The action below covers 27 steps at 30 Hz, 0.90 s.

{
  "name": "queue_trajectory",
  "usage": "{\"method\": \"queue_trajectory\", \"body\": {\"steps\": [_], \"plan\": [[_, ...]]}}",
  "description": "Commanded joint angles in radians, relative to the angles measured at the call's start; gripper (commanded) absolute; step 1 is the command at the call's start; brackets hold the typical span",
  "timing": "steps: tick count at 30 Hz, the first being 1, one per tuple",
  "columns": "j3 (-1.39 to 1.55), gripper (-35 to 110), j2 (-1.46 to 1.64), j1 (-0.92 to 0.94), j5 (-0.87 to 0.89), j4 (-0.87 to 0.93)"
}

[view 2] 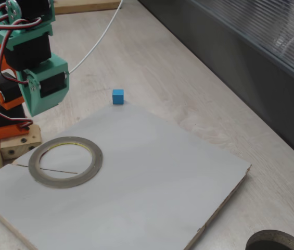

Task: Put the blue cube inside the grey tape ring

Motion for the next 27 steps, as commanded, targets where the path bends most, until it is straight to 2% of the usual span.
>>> {"method": "queue_trajectory", "body": {"steps": [1,24,27], "plan": [[-0.012,-1,0.026,0.002,0.014,0.025],[-0.012,-1,0.031,-0.003,0.011,0.025],[-0.012,-1,0.038,-0.098,0.009,0.025]]}}
